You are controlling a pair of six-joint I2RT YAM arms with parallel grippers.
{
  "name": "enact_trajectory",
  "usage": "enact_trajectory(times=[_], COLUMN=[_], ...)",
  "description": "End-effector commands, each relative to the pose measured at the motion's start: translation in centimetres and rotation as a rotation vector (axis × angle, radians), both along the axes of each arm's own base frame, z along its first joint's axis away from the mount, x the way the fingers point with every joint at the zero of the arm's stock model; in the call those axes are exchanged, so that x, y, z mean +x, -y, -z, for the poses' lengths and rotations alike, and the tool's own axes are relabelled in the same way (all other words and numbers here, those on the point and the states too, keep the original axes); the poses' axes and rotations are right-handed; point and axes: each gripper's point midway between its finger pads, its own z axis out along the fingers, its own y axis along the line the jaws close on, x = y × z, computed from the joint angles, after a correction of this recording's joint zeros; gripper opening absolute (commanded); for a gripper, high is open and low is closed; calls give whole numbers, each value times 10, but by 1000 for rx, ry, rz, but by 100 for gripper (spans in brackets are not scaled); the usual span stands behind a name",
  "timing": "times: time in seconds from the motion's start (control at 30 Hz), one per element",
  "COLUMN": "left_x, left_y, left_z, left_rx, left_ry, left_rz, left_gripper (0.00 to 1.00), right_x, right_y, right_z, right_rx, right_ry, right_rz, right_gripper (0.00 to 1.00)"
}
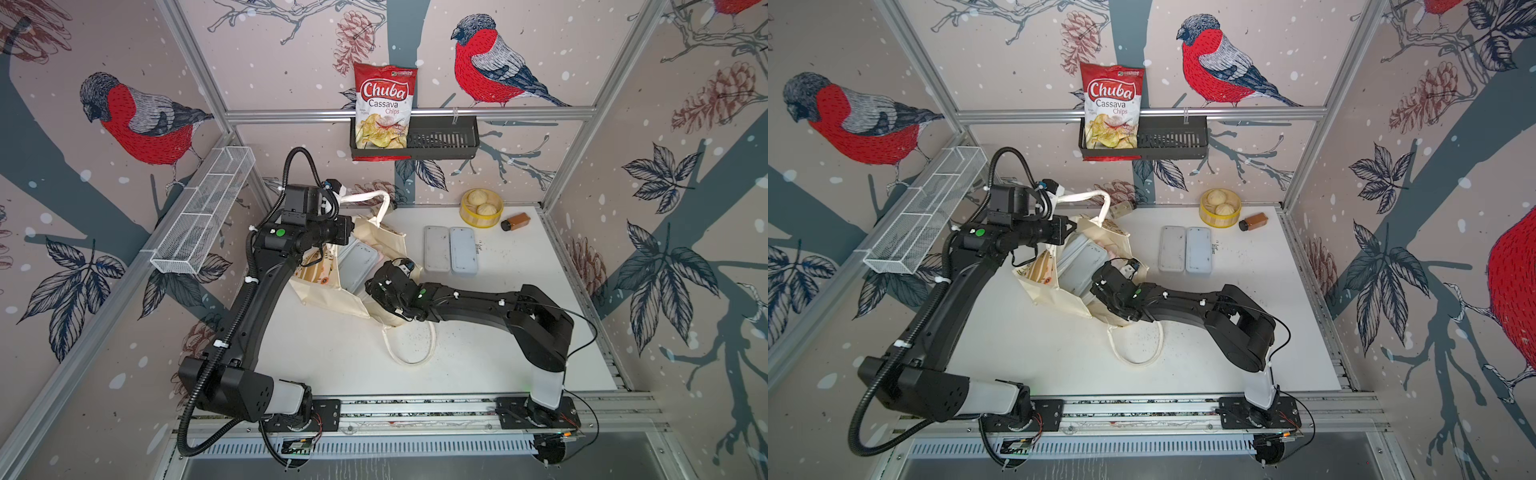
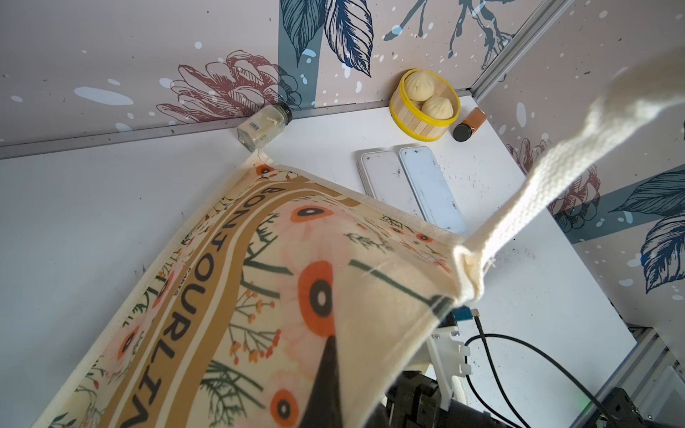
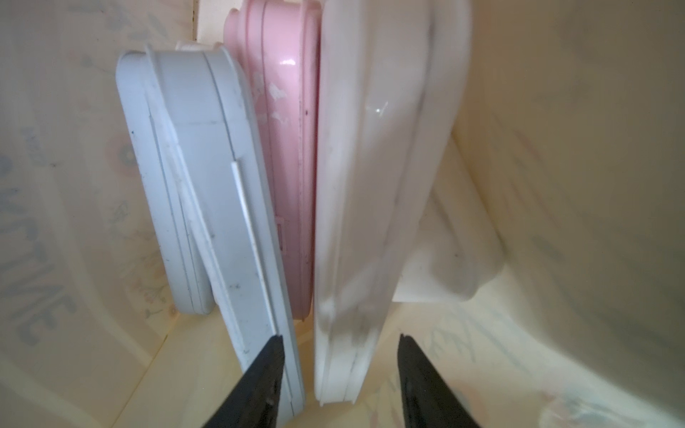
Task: Take out the pencil case from the canvas bag
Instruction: Pick up the pencil case from the canvas bag.
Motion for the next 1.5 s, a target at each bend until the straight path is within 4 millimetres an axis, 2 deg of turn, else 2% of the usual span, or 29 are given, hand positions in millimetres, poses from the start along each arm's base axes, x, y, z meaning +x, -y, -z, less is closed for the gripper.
enact_trajectory(times=[0.0, 0.1, 0.4, 0.5, 0.7, 0.9, 1.2, 1.47], left_x=[-2, -3, -5, -6, -5, -4, -2, 5], left_y=[5, 6, 8, 7, 7, 7, 6, 4], left_z=[-11, -13, -12, -12, -11, -10, -11, -15], left_rx=[-31, -36, -47, -45, -43, -41, -43, -44], left_ry=[37, 42, 35, 37, 34, 32, 33, 36], left_rz=[30, 35, 48, 45, 43, 42, 29, 3], left_gripper=[0, 0, 0, 0, 0, 0, 0, 0], right_x=[10, 15, 22, 24, 32, 31, 26, 8], right_y=[7, 8, 3, 3, 2, 6, 18, 13], right_z=[3, 5, 14, 9, -7, -19, -44, -90], right_rx=[-11, -12, 7, 37, 64, 75, 62, 42], right_ry=[6, 20, 22, 45, 110, 151, 226, 328], right_rz=[48, 67, 93, 103, 111, 108, 112, 29], right_gripper=[51, 46, 45, 38, 36, 17, 16, 15])
